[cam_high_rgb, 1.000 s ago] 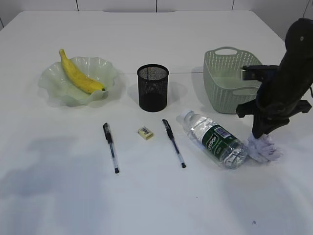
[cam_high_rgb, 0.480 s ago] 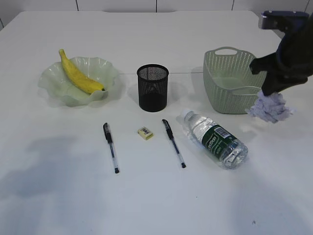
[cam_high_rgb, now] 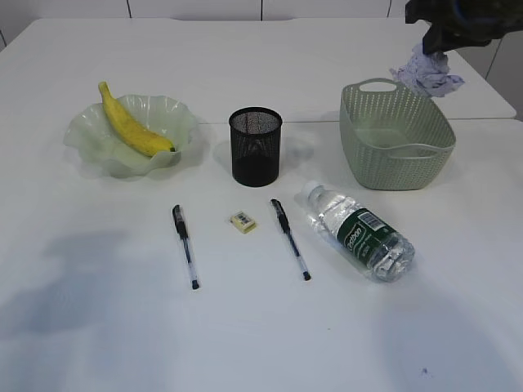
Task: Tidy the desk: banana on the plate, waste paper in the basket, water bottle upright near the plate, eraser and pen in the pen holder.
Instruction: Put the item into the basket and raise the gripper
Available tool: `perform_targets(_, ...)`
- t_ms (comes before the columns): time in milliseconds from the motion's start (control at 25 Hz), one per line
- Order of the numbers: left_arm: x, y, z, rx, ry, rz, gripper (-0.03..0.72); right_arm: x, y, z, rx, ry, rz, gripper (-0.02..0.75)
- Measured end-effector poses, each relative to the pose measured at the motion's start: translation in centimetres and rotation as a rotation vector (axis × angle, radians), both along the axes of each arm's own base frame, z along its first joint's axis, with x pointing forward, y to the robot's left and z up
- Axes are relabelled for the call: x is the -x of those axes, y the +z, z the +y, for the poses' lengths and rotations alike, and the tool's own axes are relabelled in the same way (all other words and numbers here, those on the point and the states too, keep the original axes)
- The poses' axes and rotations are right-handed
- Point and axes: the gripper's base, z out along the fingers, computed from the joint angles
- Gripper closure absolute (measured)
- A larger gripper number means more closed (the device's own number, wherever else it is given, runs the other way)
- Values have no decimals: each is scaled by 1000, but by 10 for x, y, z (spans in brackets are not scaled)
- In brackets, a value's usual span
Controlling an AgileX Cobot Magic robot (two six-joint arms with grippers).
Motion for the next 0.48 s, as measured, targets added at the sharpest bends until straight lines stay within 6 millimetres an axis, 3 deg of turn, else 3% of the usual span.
perform_targets(360, 0, 0, -3, 35, 12, -4, 313, -63, -46, 2, -8, -57, -28, 682)
perform_targets(480, -1, 0, -3, 36, 13, -6, 314, -78, -66, 4, -21, -74, 0, 632)
